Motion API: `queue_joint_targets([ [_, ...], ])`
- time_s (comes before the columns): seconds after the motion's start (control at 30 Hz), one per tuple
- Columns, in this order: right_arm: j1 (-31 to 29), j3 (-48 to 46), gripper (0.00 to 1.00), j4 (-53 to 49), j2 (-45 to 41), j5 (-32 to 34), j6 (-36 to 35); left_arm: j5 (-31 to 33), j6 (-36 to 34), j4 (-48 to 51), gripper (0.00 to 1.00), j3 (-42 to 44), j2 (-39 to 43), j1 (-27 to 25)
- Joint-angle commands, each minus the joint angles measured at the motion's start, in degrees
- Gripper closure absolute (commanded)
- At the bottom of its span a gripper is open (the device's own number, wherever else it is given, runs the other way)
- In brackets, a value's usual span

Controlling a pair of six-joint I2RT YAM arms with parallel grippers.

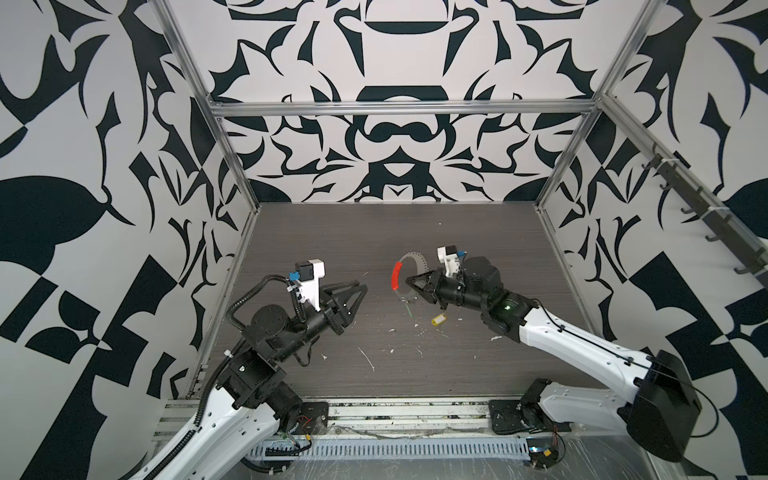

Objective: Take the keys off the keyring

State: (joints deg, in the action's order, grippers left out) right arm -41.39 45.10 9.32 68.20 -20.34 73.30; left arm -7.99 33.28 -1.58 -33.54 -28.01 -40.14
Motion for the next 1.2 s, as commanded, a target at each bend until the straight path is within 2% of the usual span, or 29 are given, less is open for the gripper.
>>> queue_joint_targets([
  [0.0, -0.28, 2.20, 1.00, 5.14, -1.84, 0.13, -1.28, -3.61, -0.73, -2.71, 0.58, 1.02, -0.33, 0.06],
  [0.13, -0.30, 4.49, 1.00, 4.02, -2.27, -1.01, -4.60, -4.54, -0.96, -2.74, 0.58, 1.26, -0.68, 0.06],
  [0.23, -0.21, 4.20, 1.00, 6.45, -2.79, -2.80, -6.29, -7.56, -0.56, -5.60, 0.62, 2.28, -0.79, 0.06],
  [0.37, -0.09, 3.64, 1.00, 9.50, -2.88, -3.51, -4.68, -9.78, -1.42, -5.98, 0.67, 2.00, -2.78, 0.06],
  [0.53, -0.52, 1.58, 1.00, 13.16, -3.97, 0.26, -0.71, -9.29, -2.21, -7.53, 0.73, 2.61, -6.18, 0.06],
  [0.67, -1.79, 1.02, 1.00, 12.73, -5.14, 3.99, 0.44, -6.70, -3.66, -8.34, 0.72, 2.96, -6.95, -0.83],
  [0.77, -2.72, 1.13, 1.00, 11.54, -5.19, 5.59, 0.78, -3.65, -6.23, -7.69, 0.71, 2.30, -7.95, -3.71],
  [0.97, -3.50, 1.21, 1.00, 12.02, -4.80, 6.64, 1.06, 4.21, -12.52, -4.41, 0.72, -0.49, -11.92, -11.69],
  [1.17, -4.04, 1.21, 1.00, 12.45, -4.67, 6.79, 1.06, 9.31, -15.17, -3.16, 0.74, -1.49, -13.47, -14.17],
])
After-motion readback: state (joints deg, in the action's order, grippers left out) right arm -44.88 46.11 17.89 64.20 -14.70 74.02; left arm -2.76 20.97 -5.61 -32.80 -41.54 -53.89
